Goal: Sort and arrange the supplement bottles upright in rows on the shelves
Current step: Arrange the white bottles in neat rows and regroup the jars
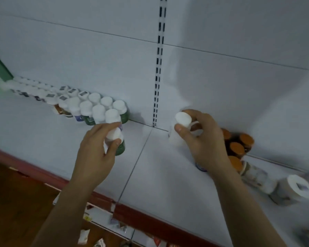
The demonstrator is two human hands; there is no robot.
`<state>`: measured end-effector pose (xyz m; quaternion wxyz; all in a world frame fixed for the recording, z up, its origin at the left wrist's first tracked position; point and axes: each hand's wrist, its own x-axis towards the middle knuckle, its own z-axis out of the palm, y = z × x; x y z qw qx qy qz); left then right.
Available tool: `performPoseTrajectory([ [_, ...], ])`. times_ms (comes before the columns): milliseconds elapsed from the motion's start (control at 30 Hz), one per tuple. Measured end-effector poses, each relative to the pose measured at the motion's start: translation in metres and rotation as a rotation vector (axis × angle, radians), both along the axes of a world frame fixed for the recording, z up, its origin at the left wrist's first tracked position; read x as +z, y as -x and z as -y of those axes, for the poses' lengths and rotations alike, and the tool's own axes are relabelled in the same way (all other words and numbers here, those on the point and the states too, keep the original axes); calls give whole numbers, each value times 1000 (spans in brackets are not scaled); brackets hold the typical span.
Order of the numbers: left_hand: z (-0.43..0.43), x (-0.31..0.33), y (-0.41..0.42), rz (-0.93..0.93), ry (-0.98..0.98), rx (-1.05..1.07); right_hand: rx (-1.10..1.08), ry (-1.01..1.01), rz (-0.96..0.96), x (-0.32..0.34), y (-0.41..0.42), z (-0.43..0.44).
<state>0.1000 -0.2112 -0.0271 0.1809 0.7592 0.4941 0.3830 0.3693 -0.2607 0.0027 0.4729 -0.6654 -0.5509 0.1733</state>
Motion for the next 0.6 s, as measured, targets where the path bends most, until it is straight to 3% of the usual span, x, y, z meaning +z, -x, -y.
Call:
performPoseTrajectory([
  [133, -31, -10, 36, 8, 33, -29, 59, 76, 98, -35, 57, -67],
  [333, -66, -26, 67, -26, 104, -102, -37, 85, 239, -60, 107, -141],
  [500, -78, -32, 73, 27, 150, -141, -99, -6, 186, -64, 125, -116],
  [600, -78, -28, 65, 91, 151, -197, 74, 36, 207, -66, 135, -73],
])
